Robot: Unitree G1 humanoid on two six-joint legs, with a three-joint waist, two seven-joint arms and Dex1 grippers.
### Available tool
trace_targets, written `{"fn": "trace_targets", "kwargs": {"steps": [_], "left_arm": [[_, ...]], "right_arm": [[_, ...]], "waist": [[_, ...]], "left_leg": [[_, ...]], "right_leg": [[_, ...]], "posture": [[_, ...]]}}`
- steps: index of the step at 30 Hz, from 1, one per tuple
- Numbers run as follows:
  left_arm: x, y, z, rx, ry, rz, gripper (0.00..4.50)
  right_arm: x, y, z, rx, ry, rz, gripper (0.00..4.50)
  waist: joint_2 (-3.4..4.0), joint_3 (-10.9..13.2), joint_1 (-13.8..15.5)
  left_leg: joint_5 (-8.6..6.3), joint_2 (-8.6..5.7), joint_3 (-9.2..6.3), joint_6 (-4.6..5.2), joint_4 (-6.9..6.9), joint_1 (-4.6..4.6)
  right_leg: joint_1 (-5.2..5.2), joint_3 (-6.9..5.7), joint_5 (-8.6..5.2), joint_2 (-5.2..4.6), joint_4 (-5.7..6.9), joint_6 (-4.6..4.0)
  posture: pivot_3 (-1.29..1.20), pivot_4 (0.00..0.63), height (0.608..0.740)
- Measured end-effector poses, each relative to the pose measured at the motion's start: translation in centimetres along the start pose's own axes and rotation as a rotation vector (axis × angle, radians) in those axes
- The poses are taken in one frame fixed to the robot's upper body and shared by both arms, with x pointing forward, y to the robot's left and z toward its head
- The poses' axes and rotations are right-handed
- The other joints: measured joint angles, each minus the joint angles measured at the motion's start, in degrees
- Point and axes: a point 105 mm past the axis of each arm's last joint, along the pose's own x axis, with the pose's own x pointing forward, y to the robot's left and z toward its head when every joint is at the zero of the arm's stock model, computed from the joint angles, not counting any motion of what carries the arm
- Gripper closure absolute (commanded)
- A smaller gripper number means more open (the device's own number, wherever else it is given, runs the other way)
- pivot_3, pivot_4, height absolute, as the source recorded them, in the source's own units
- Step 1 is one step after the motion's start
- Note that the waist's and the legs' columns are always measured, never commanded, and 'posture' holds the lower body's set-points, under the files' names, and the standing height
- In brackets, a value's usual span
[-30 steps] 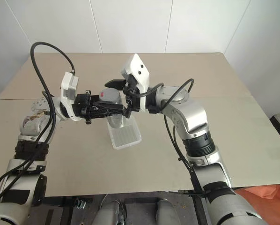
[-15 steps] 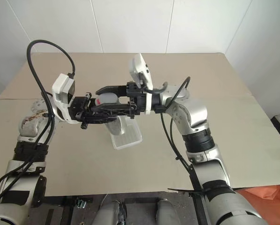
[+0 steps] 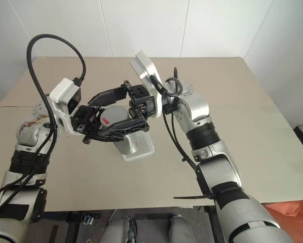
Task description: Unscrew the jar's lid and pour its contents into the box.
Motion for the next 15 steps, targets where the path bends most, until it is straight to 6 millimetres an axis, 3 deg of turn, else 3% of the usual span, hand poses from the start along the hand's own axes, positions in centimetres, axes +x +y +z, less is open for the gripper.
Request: {"fn": "trace_targets", "kwargs": {"steps": [5, 9, 15], "left_arm": [[-0.9, 0.9, -0.9, 0.007, 0.026, 0.096, 2.47], [-2.0, 1.4, -2.3, -0.019, 0.049, 0.18, 2.47], [-2.6, 2.1, -2.6, -0.009, 0.052, 0.249, 2.47]], "right_arm": [[-1.6, 0.6, -0.7, -0.029, 0.023, -0.164, 0.02], [-2.8, 1.0, -0.1, -0.073, 0.058, -0.318, 0.02], [-2.0, 1.1, 0.8, -0.134, 0.098, -0.445, 0.02]], "waist": [[0.0, 0.0, -0.18], [0.0, 0.0, -0.28], [0.0, 0.0, -0.31]], "left_leg": [[0.02, 0.01, 0.0, -0.03, -0.01, 0.01], [0.02, 0.02, 0.0, -0.03, -0.02, 0.01], [0.02, 0.02, 0.01, -0.03, -0.02, 0.02]], "right_leg": [[-0.02, 0.01, 0.0, 0.01, 0.03, 0.0], [-0.04, 0.01, 0.0, 0.02, 0.02, 0.0], [-0.04, 0.02, 0.0, 0.02, 0.0, 0.0]], "posture": [[0.0, 0.15, 0.74], [0.0, 0.15, 0.74], [0.0, 0.15, 0.74]]}}
